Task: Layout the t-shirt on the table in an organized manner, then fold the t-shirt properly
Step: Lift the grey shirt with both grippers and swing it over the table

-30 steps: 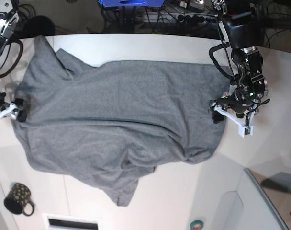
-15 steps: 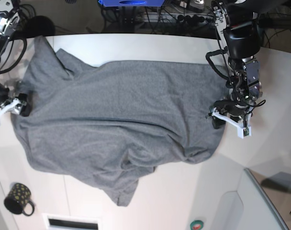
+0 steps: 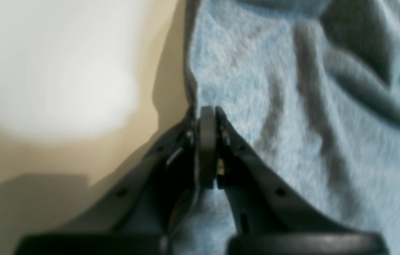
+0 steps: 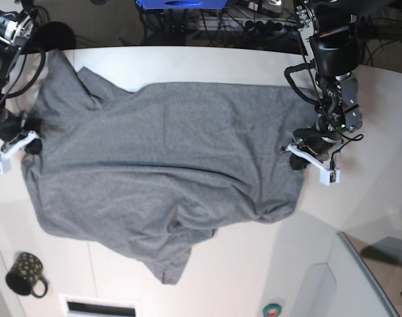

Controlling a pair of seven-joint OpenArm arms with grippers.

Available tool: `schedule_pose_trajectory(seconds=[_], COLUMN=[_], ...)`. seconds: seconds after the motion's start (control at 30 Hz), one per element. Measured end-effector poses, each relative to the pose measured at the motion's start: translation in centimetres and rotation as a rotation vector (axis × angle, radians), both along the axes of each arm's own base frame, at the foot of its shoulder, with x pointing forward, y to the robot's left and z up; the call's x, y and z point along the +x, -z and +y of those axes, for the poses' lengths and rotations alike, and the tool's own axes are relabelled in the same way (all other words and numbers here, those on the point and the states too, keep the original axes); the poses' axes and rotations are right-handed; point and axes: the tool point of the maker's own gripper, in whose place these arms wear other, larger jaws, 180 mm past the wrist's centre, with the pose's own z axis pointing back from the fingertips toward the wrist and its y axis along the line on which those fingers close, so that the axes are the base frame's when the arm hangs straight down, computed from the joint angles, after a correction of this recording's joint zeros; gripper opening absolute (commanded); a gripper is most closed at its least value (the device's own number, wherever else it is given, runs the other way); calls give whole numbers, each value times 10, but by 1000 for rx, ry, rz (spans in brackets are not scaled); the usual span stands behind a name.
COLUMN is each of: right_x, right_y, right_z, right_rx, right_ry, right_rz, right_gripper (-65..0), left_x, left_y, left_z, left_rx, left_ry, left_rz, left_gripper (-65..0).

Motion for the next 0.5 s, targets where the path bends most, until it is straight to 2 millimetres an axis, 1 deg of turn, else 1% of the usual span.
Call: schedule_pose_trajectory(seconds=[0.07, 0.17, 0.2, 0.3, 0.37, 0.43, 0.5], right_x=[-5, -18, -20, -18, -18, -24, -28], right_y=[-4, -13, -19, -44, -61, -77, -98], right_z=[-4, -12, -14, -15, -17, -24, -38], right_rx=[-37, -107, -132, -206, -258, -306, -342], right_ry=[-21, -68, -82, -134, -159, -159, -102], right_rz=[3, 26, 26, -6, -23, -31, -57], right_gripper=[-647, -647, -647, -647, -647, -647, -647], left_x=[-9, -22, -21, -1, 7, 6, 5], left_y=[-4, -13, -21, -65, -91, -106, -120], left_z=[9, 18, 18, 17, 20, 20, 17], left_rx=[60, 132, 151, 200, 243, 276, 296], left_ry=[14, 55, 62, 87, 90, 105, 117], left_rz=[23, 92, 92, -12, -51, -56, -66], left_gripper=[-650, -650, -650, -650, -650, -650, -650])
